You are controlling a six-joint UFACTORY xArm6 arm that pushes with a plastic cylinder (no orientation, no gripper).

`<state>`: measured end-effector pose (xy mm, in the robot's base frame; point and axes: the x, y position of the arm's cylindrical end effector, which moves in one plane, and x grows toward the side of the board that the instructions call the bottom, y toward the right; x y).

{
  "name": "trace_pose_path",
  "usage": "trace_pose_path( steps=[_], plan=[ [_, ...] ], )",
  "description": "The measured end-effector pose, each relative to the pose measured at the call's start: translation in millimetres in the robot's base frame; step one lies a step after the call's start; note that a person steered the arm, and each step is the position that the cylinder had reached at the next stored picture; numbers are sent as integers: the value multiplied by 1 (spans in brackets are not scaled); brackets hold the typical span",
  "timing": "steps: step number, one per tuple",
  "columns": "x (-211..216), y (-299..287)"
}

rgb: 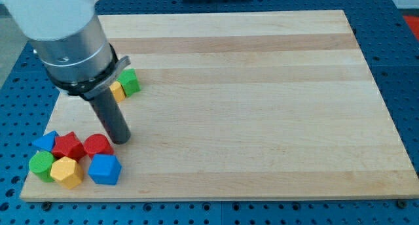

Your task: Slide the green star along with yellow heart towards group of blocks

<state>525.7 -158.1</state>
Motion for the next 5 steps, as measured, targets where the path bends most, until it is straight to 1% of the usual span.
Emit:
trace_pose_path(
  steps=[1, 2, 3, 4, 5],
  plan=[
    [2, 18],
    [-16, 69],
    [-63, 124],
    [-126, 144],
    [-162, 125]
  ],
)
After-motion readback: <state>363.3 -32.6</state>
